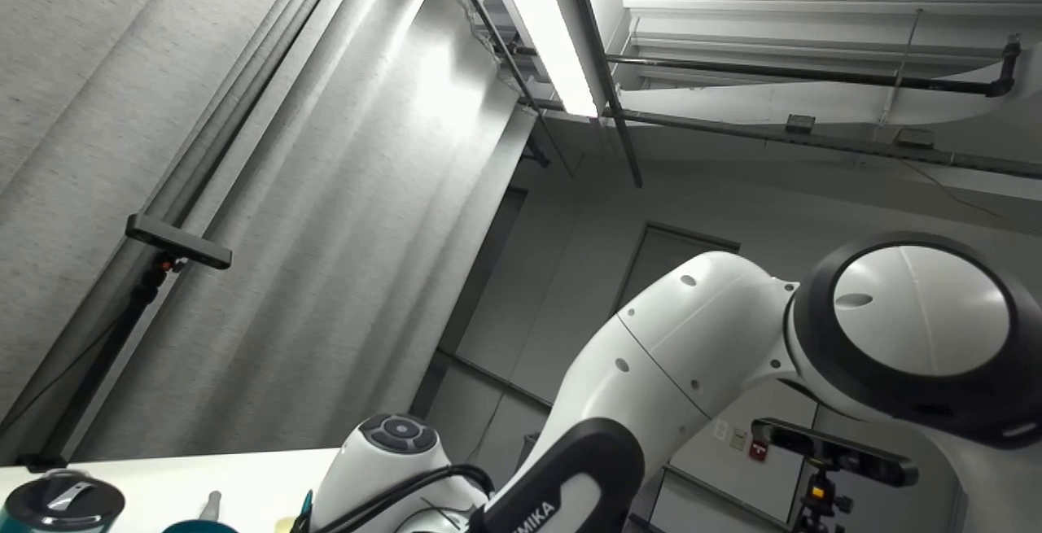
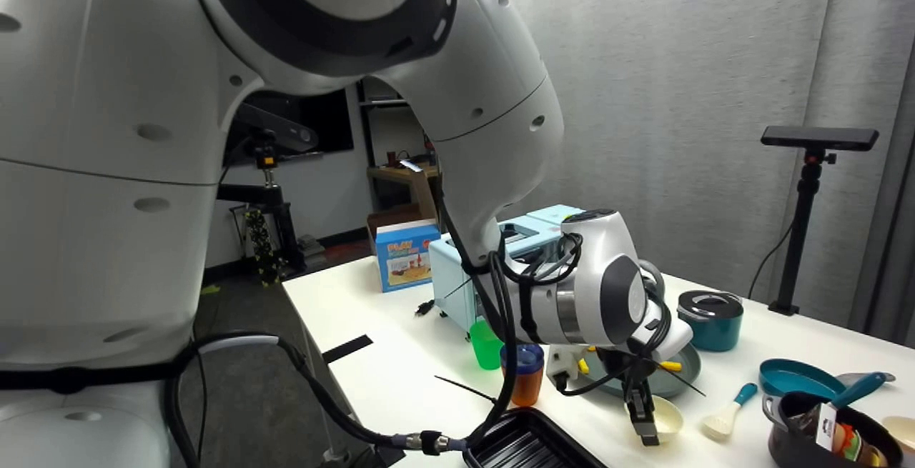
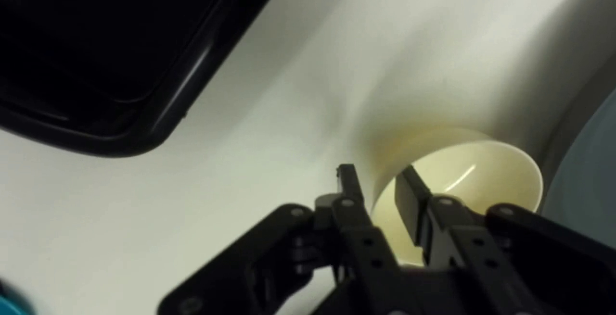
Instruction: Pour the fries out of the white bowl and onto the grey plate
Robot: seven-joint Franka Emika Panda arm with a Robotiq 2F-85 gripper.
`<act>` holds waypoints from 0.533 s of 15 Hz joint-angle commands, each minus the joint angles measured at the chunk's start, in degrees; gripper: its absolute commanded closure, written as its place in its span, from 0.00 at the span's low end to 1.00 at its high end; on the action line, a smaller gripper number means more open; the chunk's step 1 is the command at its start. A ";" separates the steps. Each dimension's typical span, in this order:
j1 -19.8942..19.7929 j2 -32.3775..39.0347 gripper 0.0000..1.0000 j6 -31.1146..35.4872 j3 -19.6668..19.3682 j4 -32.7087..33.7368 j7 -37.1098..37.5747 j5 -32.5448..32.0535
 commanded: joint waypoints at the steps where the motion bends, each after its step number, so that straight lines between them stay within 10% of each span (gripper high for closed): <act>1: 4.11 0.96 0.42 0.93 -3.45 0.28 -3.33 5.73; 8: 10.06 -0.07 0.00 -0.18 -8.38 -0.16 -2.03 6.00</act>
